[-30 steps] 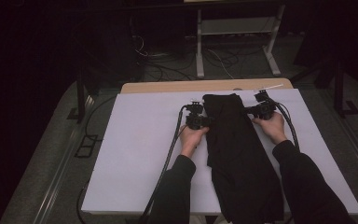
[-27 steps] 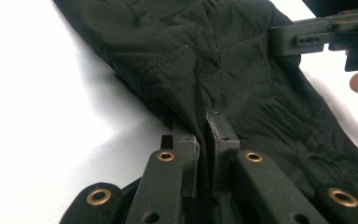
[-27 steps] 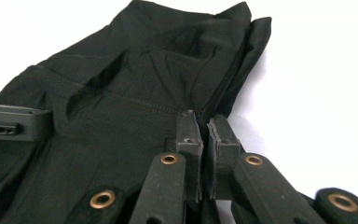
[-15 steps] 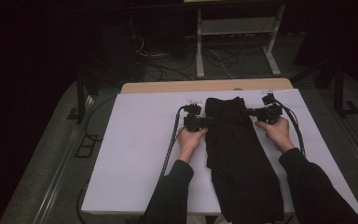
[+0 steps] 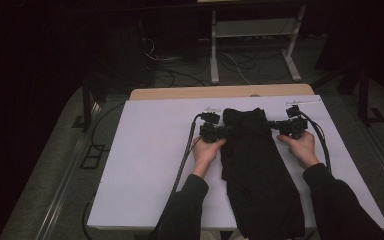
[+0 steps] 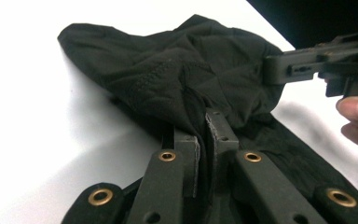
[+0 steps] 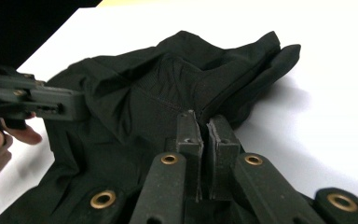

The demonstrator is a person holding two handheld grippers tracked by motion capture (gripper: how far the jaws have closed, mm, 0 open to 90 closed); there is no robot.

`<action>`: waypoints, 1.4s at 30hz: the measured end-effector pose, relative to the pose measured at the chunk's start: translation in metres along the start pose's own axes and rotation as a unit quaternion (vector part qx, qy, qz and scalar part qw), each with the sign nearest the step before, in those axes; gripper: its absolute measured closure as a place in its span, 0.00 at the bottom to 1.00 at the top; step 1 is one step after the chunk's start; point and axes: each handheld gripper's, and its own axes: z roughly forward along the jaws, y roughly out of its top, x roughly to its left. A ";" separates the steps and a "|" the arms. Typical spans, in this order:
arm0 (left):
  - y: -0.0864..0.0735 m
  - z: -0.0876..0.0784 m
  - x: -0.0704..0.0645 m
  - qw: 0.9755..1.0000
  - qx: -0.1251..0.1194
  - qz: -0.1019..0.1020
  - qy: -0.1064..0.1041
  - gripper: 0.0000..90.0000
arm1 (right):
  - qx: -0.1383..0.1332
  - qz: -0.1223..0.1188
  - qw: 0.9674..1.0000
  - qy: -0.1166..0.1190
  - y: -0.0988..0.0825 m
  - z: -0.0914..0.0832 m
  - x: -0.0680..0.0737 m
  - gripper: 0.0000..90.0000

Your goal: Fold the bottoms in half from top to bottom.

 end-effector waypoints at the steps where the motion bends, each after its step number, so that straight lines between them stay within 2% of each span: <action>1: -0.001 -0.001 -0.001 1.000 -0.001 -0.002 -0.004 0.93 | -0.001 0.002 1.000 0.001 -0.003 -0.002 0.001 0.94; 5: -0.006 -0.002 -0.004 1.000 -0.002 -0.003 -0.008 0.94 | 0.000 0.000 1.000 -0.004 -0.006 -0.003 0.003 0.94; 9: -0.011 -0.006 -0.008 1.000 -0.008 -0.001 -0.010 0.94 | -0.013 0.012 1.000 0.009 -0.009 -0.009 0.007 0.94; 19: -0.022 -0.019 -0.015 1.000 -0.023 -0.003 -0.022 0.94 | -0.015 0.005 1.000 0.017 -0.018 -0.021 0.023 0.94; 28: -0.028 -0.035 -0.033 0.999 -0.031 0.017 -0.039 0.94 | -0.023 -0.007 0.999 0.027 -0.028 -0.042 0.038 0.94; 33: -0.037 -0.045 -0.042 0.998 -0.034 0.028 -0.052 0.94 | -0.024 -0.016 0.999 0.028 -0.037 -0.057 0.045 0.94; 42: -0.047 -0.056 -0.057 0.996 -0.041 0.053 -0.067 0.94 | -0.019 -0.024 0.999 0.029 -0.045 -0.068 0.052 0.94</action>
